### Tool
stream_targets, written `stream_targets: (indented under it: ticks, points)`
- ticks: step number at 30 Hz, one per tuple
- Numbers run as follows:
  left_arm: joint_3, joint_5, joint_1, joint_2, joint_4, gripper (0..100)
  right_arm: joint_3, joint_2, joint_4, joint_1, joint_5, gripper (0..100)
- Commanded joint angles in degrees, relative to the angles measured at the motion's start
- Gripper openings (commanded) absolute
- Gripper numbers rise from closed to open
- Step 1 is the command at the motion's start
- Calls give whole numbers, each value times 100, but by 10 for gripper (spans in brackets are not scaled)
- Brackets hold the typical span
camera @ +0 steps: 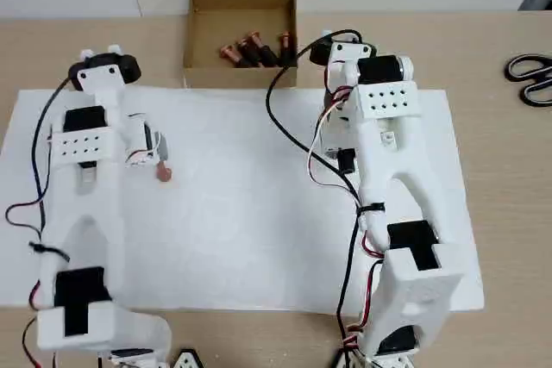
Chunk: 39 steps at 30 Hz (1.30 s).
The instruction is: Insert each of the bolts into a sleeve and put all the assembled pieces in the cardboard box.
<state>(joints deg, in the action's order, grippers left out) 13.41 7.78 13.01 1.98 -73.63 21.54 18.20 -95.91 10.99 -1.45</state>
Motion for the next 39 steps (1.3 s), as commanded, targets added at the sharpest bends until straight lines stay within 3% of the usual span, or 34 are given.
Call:
stream_targets:
  ticks: [1,9,23,28,39]
  points:
    - [-259,97,-53,193,141,199,18,-426,-31,-22,62,10]
    - [-259,132,-44,905,642,118,9,-426,-40,-22,62,10]
    - [-259,132,-53,1380,835,108,9,-400,-40,-22,62,10]
    - [-259,105,-53,1380,932,6,9,-391,-40,-22,62,10]
    - [-303,70,-62,1266,844,7,9,-391,-31,-22,62,10]
